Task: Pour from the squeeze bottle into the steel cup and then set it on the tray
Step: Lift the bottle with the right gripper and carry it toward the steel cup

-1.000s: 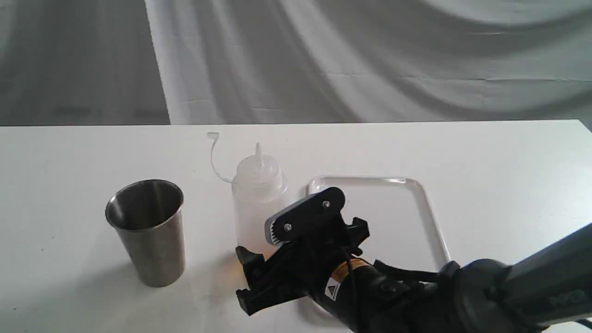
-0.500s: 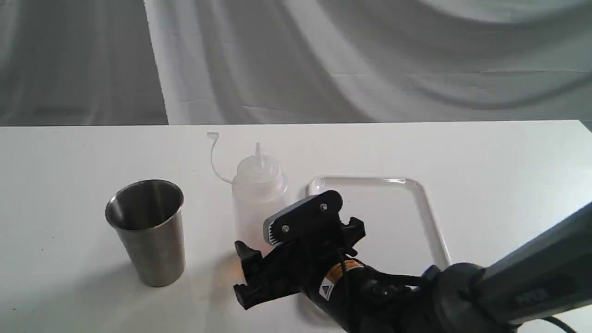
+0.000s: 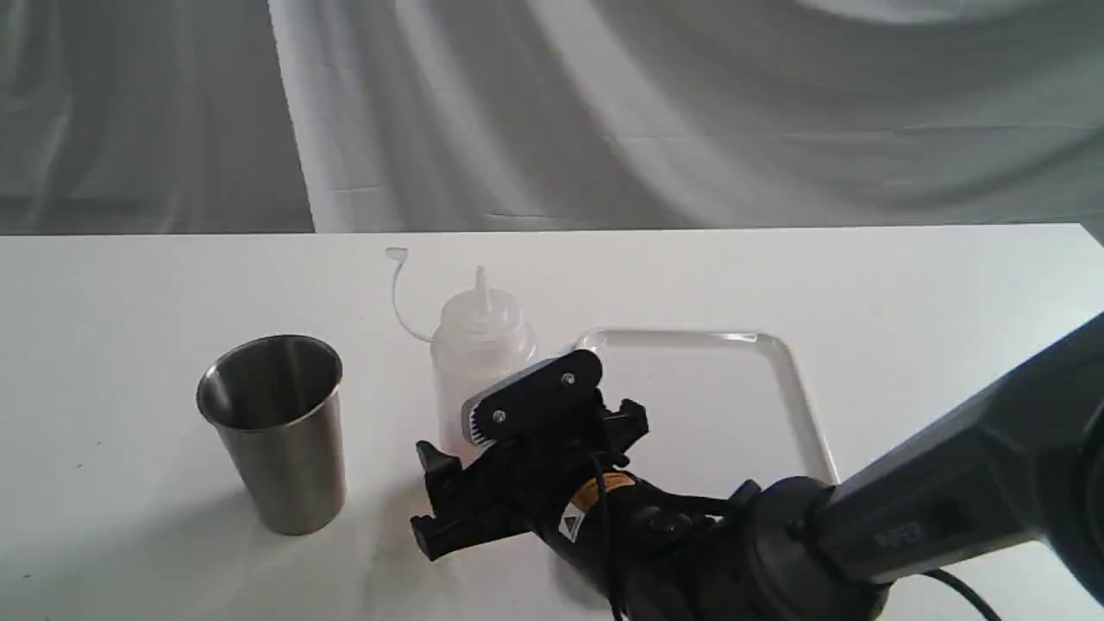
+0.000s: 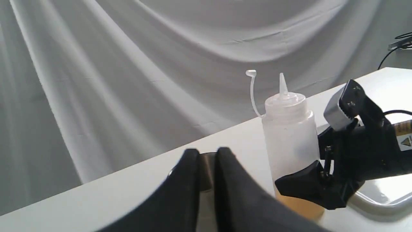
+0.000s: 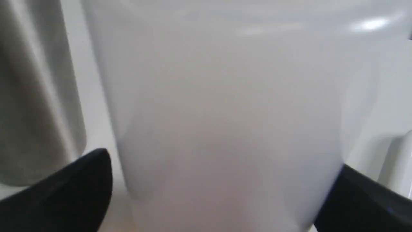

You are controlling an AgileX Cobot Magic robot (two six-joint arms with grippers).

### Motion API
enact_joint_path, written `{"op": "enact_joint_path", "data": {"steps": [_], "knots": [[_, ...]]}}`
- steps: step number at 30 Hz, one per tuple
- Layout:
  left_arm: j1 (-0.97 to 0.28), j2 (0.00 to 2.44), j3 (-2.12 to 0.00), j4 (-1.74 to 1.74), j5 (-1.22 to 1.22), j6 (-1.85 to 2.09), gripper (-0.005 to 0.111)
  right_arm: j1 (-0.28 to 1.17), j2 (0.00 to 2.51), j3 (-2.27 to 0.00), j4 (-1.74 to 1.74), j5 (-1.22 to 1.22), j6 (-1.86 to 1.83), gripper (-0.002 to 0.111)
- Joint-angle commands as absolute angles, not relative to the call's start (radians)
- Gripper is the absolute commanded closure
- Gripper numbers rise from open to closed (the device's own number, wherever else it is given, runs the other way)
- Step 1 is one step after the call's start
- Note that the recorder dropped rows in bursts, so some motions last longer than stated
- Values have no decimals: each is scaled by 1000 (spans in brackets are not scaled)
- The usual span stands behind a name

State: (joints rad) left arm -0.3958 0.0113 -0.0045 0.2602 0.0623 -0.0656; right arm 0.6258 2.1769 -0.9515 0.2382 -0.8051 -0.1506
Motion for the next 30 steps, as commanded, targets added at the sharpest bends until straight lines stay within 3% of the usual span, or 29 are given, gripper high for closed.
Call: {"op": "enact_joint_path", "data": {"steps": [1, 9, 18, 21, 30], "knots": [[-394, 14, 0, 258, 59, -67, 98, 617, 2179, -956, 246, -808, -155, 28], [-394, 14, 0, 258, 59, -67, 98, 617, 2179, -956, 276, -822, -156, 32], [-394, 14, 0, 258, 59, -67, 98, 617, 2168, -956, 278, -826, -154, 66], [-394, 14, 0, 258, 59, -67, 98, 617, 2133, -956, 276, -824, -156, 72], [-394, 14, 0, 258, 59, -67, 98, 601, 1983, -956, 274, -693, -318, 73]]}}
